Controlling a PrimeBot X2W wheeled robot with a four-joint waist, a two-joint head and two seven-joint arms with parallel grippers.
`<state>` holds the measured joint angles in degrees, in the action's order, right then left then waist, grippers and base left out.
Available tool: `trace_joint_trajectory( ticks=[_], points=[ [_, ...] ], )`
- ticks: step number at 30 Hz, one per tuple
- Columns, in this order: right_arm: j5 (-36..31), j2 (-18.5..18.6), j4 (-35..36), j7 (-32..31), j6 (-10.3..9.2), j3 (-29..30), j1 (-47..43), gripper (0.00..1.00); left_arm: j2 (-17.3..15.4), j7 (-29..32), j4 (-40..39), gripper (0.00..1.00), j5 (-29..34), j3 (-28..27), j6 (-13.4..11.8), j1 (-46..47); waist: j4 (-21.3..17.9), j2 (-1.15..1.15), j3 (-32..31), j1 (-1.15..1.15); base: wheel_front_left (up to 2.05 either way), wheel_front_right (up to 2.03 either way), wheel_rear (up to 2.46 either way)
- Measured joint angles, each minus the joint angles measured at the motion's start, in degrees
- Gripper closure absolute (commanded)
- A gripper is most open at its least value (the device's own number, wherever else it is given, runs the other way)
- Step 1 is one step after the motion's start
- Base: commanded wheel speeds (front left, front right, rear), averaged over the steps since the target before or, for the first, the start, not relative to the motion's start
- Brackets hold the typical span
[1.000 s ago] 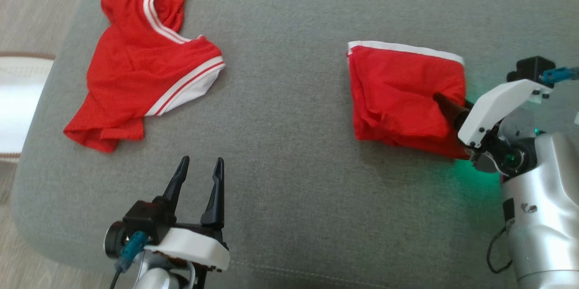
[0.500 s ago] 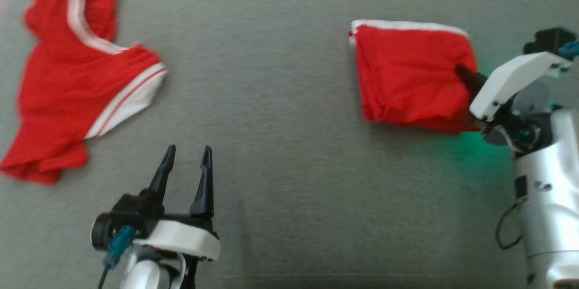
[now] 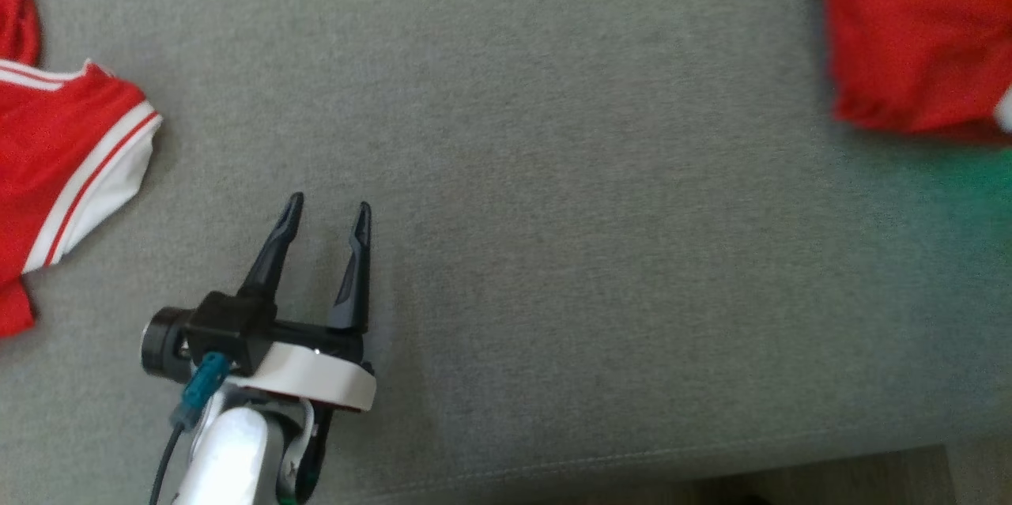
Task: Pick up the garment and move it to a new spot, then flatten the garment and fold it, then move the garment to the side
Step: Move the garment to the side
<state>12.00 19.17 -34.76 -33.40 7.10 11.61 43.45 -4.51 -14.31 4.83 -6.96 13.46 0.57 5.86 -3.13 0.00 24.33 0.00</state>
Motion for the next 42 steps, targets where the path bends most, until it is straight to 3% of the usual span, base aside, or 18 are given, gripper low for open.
trace_joint_trajectory(
  ticks=[4, 6, 10, 15, 16, 18, 25, 31, 38, 42],
  points=[
    [-6.4, 2.5, -1.2, 0.9, 0.00, 1.5, 3.1, 1.00, -0.6, 0.0, -0.3, 0.00, 0.3, -0.1, 0.0, 0.0, 1.2, 0.00, 1.4, 0.00, 0.00, 0.00, 0.00],
    [-12.9, 5.7, -1.8, 1.2, 0.00, 1.7, 5.3, 1.00, -0.7, 0.0, -1.2, 0.00, 0.3, -0.7, -0.2, -0.1, 3.1, 0.00, 2.3, 0.00, 0.00, 0.00, 0.00],
    [-18.1, 8.4, -1.9, 1.1, 0.00, 2.6, 6.1, 1.00, -0.9, 0.0, -1.8, 0.00, 0.3, -1.2, -0.6, -0.9, 4.7, 0.00, 2.9, 0.00, 0.00, 0.00, 0.00],
    [-24.8, 9.7, -0.9, 1.2, 0.00, 5.5, 6.3, 1.00, -1.0, 0.0, -2.3, 0.00, 0.3, -1.3, -0.6, -2.2, 6.1, 0.00, 3.4, 0.00, 0.00, 0.00, 0.00],
    [-25.9, 9.9, -0.8, 1.3, 0.00, 5.9, 6.3, 0.81, -1.0, 0.0, -2.5, 0.00, 0.3, -1.3, -0.6, -2.1, 6.1, 0.00, 3.4, 0.00, 0.00, 0.00, 0.00],
    [-27.4, 9.9, -0.6, 2.2, 0.01, 7.1, 6.3, 0.00, -1.0, 0.0, -2.6, 0.00, 0.2, -1.3, -0.7, -2.1, 6.0, 0.00, 3.4, 0.00, 0.00, 0.00, 0.00],
    [-29.5, 8.4, -0.6, 7.9, 0.01, 7.5, 5.2, 0.00, -0.9, 0.0, -2.6, 0.00, 0.1, -1.4, -1.1, -2.1, 4.5, 0.00, 1.8, 0.00, 0.00, 0.00, 0.00],
    [-25.1, 4.3, 2.4, 18.8, 0.00, 6.1, 2.9, 0.00, -0.6, 0.0, -2.0, 0.00, -1.1, -1.7, -1.4, -2.2, 3.4, 0.00, -2.4, 0.00, 0.00, 0.00, 0.00],
    [-17.0, 0.8, 14.7, 27.4, 0.01, 2.2, -9.8, 0.00, 0.6, 0.0, -0.4, 0.00, -2.7, -1.8, -2.2, -5.1, 3.1, 0.00, -10.4, 0.00, 0.00, 0.00, 0.00],
    [-12.2, -5.4, 27.3, 28.4, 0.00, 1.4, -23.7, 0.00, 1.1, 0.0, 0.8, 0.00, -3.9, -2.0, -2.8, -9.3, 3.4, 0.00, -16.7, 0.00, 0.00, 0.00, 0.00]
  ],
)
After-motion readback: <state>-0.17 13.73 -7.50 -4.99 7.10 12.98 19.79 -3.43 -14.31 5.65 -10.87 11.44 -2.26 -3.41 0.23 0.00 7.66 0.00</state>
